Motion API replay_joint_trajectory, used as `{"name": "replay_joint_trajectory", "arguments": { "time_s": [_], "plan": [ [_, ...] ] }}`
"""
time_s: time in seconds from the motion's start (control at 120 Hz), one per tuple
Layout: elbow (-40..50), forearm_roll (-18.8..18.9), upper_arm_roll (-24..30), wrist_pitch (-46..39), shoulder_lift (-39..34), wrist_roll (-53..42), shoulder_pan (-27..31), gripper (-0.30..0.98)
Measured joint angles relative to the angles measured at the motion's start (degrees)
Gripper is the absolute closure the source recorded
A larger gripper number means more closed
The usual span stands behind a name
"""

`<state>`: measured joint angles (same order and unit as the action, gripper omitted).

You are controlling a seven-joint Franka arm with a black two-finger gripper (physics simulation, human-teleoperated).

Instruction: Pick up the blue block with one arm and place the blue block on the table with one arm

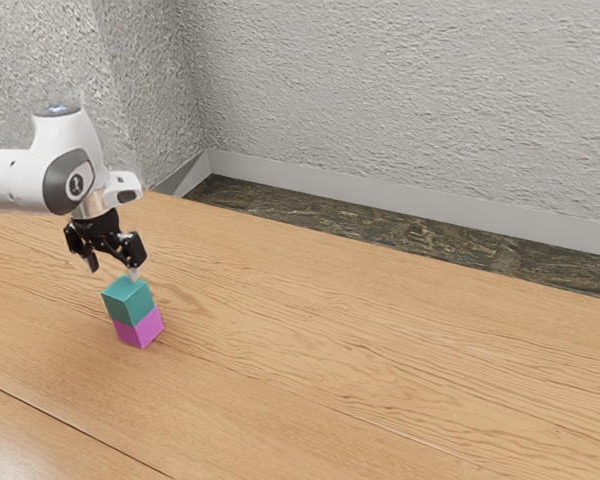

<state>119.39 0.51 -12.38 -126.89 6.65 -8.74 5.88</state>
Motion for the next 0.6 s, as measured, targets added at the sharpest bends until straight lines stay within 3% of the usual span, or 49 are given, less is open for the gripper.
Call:
{"name": "replay_joint_trajectory", "arguments": {
  "time_s": [0.217, 0.492, 0.6],
  "plan": [
    [0.1, -0.5, 0.8, -2.9, 1.9, -3.1, 0.0, 0.0],
    [6.7, -1.2, 2.0, -4.1, -4.0, -5.6, 0.1, 0.0],
    [7.1, -1.3, 2.1, -4.7, -2.5, -6.3, 0.2, 0.0]
  ]
}}
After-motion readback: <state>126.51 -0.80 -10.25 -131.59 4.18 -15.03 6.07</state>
